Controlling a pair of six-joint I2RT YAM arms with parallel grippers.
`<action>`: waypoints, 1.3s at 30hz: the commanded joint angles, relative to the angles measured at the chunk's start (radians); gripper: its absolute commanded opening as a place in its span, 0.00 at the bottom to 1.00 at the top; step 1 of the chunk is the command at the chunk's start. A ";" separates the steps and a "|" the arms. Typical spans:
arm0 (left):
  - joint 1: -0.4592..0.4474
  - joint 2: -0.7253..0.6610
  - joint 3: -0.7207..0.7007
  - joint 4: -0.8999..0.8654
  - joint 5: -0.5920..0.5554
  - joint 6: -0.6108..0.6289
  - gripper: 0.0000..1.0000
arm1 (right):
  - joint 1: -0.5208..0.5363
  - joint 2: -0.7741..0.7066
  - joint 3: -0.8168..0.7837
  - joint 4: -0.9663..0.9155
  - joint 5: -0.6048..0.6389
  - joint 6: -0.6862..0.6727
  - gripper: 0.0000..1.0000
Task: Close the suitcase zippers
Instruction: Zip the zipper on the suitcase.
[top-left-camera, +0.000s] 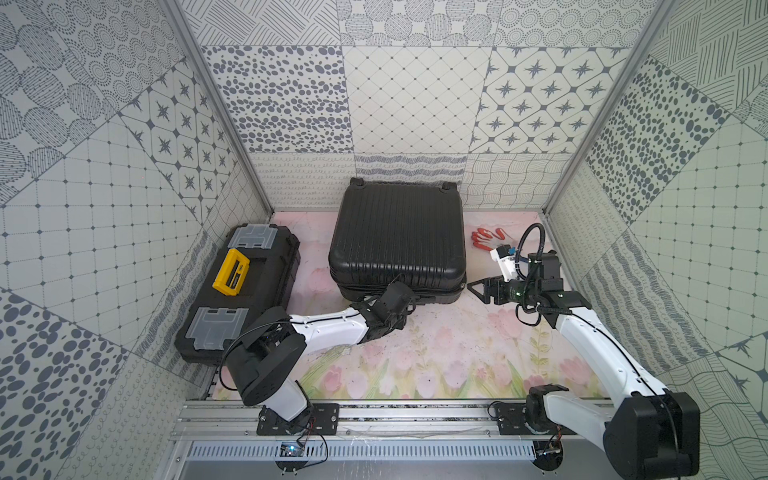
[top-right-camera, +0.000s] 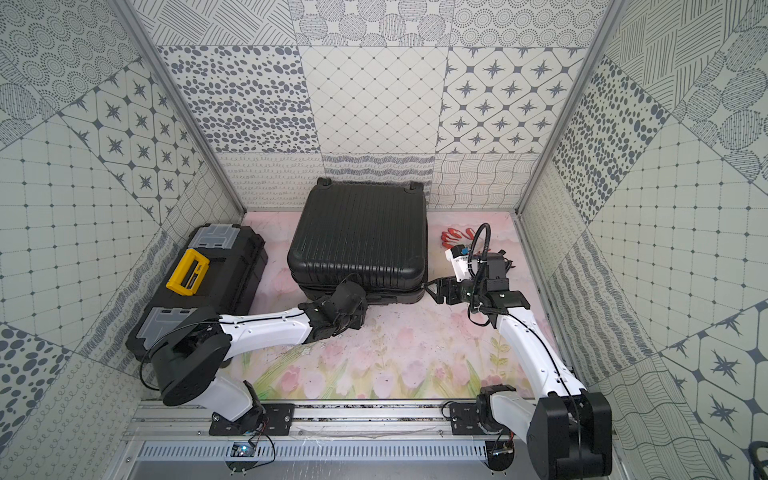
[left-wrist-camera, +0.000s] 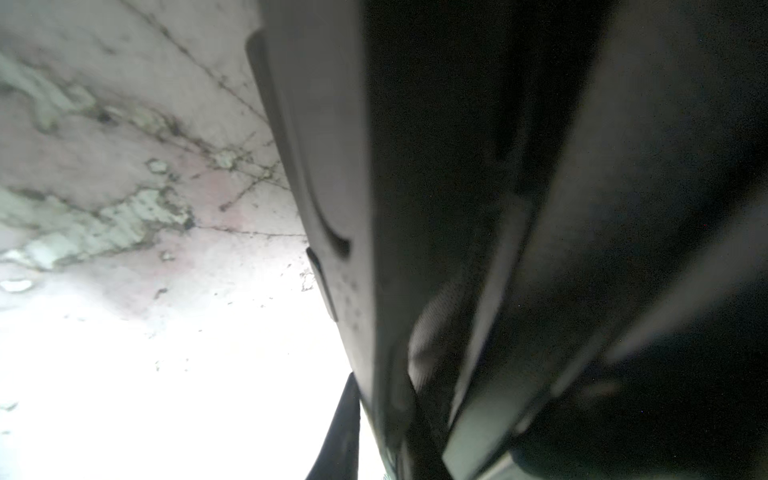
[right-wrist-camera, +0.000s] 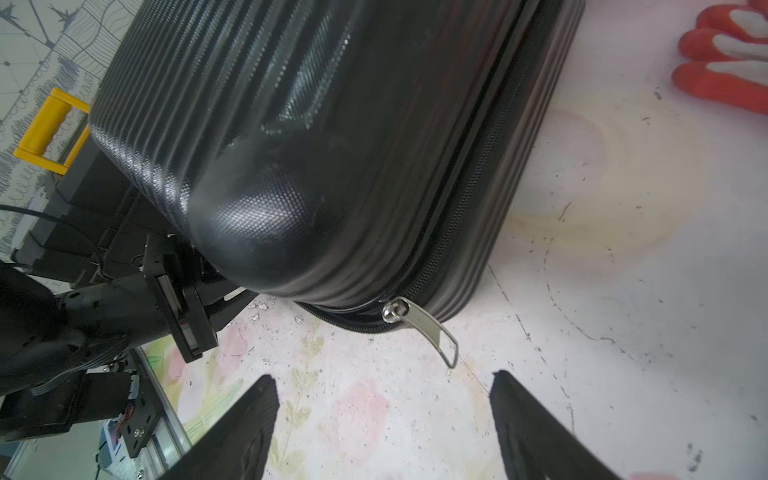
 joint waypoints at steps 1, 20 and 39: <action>0.035 -0.003 -0.023 0.036 0.014 0.056 0.08 | -0.001 0.056 -0.013 0.126 -0.068 -0.051 0.76; 0.182 -0.089 -0.053 0.066 0.235 0.272 0.00 | 0.026 0.276 -0.022 0.252 -0.226 -0.029 0.51; 0.226 -0.092 -0.056 0.101 0.308 0.332 0.00 | 0.037 0.367 -0.008 0.341 -0.351 0.090 0.28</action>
